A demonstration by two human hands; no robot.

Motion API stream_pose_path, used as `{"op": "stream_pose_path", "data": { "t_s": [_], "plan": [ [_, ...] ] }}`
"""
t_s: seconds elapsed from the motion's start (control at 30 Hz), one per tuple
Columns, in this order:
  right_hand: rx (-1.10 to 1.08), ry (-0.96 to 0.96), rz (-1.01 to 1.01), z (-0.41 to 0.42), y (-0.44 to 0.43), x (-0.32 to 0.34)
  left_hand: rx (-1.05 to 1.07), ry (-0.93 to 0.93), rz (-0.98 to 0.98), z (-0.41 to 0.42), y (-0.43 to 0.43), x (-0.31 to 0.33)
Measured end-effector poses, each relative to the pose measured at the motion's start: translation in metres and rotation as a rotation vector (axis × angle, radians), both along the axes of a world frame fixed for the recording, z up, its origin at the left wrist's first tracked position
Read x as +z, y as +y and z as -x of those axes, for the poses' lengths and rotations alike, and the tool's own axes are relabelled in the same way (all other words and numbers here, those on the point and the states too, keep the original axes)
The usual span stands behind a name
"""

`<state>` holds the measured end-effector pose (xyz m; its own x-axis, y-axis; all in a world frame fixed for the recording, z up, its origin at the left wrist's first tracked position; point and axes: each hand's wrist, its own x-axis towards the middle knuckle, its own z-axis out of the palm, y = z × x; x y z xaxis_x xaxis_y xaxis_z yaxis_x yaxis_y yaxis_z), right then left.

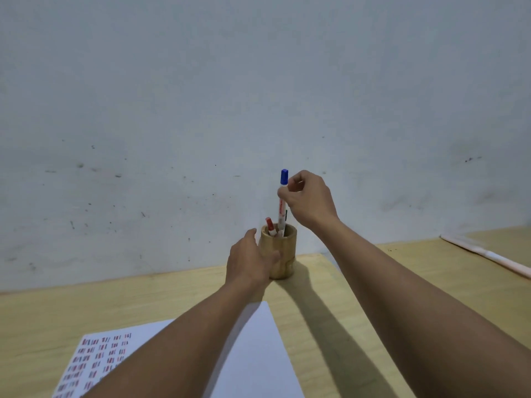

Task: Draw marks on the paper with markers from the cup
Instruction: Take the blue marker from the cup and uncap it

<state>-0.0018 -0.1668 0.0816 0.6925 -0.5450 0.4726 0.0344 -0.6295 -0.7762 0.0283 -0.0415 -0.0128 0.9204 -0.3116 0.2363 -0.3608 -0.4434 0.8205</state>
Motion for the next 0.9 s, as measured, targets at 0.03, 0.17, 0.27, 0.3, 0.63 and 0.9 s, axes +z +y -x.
{"op": "stream_pose_path", "data": {
  "t_s": [0.03, 0.17, 0.27, 0.3, 0.63, 0.9],
  "plan": [
    [0.005, -0.012, 0.004, 0.005, 0.003, 0.005, 0.012, -0.014, -0.001, 0.001, 0.005, 0.005],
    [0.049, -0.014, 0.078, 0.022, 0.021, 0.018, 0.067, -0.06, 0.113, 0.011, 0.028, 0.032],
    [0.088, 0.029, 0.142, 0.037, 0.041, 0.021, 0.087, -0.104, 0.251, 0.024, 0.051, 0.053],
    [0.113, 0.046, 0.137, 0.042, 0.048, 0.02, 0.088, -0.127, 0.286, 0.029, 0.059, 0.059],
    [0.286, 0.139, 0.212, 0.073, 0.102, 0.018, -0.02, -0.127, 0.4, 0.055, 0.125, 0.089],
    [0.016, -0.037, 0.142, 0.088, 0.148, 0.01, 0.118, 0.002, 0.602, 0.066, 0.151, 0.097]
  ]
}}
